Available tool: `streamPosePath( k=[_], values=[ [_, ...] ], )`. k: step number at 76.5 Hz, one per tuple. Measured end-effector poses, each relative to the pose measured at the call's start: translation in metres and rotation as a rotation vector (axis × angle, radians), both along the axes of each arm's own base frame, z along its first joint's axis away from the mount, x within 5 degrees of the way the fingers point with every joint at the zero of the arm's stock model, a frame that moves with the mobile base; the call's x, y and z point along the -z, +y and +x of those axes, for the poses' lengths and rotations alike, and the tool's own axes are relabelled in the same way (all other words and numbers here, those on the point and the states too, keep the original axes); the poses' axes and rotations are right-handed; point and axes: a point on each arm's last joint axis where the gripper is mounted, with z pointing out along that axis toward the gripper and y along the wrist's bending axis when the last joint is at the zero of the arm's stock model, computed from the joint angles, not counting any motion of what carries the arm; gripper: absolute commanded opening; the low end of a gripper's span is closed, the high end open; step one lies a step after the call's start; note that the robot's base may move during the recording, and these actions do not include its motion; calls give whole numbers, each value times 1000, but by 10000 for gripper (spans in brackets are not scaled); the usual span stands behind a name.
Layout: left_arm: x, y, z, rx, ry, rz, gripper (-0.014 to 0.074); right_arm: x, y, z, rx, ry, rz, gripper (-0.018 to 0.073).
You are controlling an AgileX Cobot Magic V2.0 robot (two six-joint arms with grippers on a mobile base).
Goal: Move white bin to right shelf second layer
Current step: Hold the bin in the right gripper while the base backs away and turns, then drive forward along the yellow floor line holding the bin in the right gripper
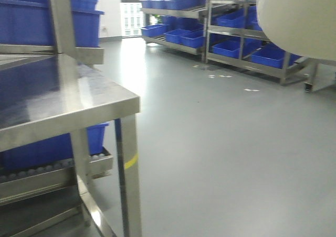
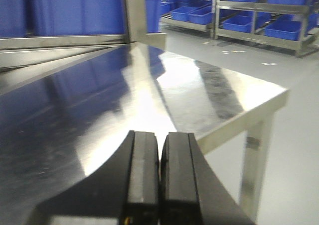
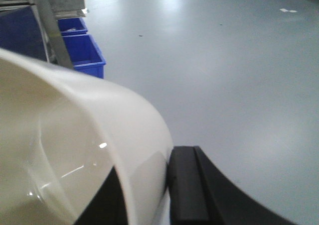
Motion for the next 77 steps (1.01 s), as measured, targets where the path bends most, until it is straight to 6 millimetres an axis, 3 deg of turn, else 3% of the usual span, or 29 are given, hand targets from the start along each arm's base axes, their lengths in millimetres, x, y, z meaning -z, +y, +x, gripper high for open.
streamPosePath(
  k=[77],
  values=[
    [0, 0, 0, 0, 0, 0, 85, 0, 0, 0, 1, 1, 0, 56]
  ],
)
